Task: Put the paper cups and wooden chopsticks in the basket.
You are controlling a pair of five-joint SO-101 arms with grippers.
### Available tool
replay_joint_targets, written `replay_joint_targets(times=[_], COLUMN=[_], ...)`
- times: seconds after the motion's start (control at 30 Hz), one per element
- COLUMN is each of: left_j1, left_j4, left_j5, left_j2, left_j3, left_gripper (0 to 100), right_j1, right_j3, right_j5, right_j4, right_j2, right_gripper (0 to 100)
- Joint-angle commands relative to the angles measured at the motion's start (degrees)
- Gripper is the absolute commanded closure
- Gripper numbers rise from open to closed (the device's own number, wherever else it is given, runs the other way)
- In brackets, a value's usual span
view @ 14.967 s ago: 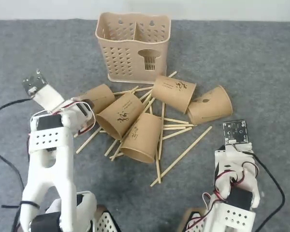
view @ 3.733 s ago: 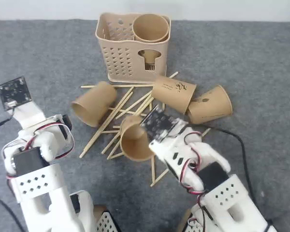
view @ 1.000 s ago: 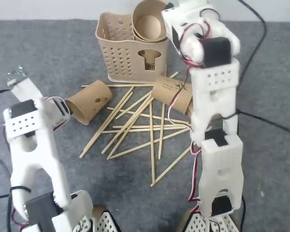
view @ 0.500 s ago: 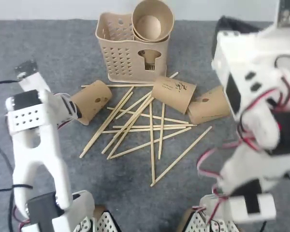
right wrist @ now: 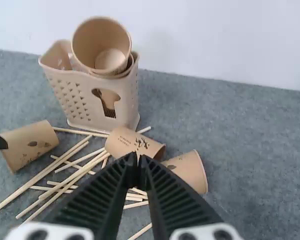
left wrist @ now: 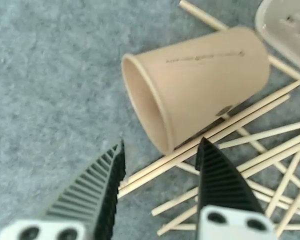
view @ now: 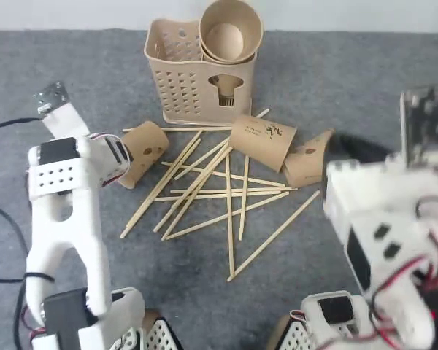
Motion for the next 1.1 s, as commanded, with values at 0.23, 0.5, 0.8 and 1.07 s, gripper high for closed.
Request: replay_joint_targets(times=[0.23, 0.5, 0.8, 1.07], left_j1=[2.2, 2.2, 3.2, 5.8], left_j4=[-13.3, -20.0, -22.9, -22.9], left_j5=[3.3, 10.1, 9.9, 8.1], left_j2=[-0.4, -0.4, -0.4, -0.8], left_j3=[5.8, 9.4, 9.6, 10.9], left_gripper=[78, 80, 99, 99], right_j1=[-0.7, -0.5, -0.7, -0.5], right_j3=[47.6, 61.8, 71.2, 71.8], right_j5=[7.7, 10.0, 9.5, 9.5], right_j4=[-19.9, -26.2, -31.3, -31.1], right_j2=[-33.0, -45.6, -45.8, -46.2], right_gripper=[99.0, 99.0, 99.0, 99.0])
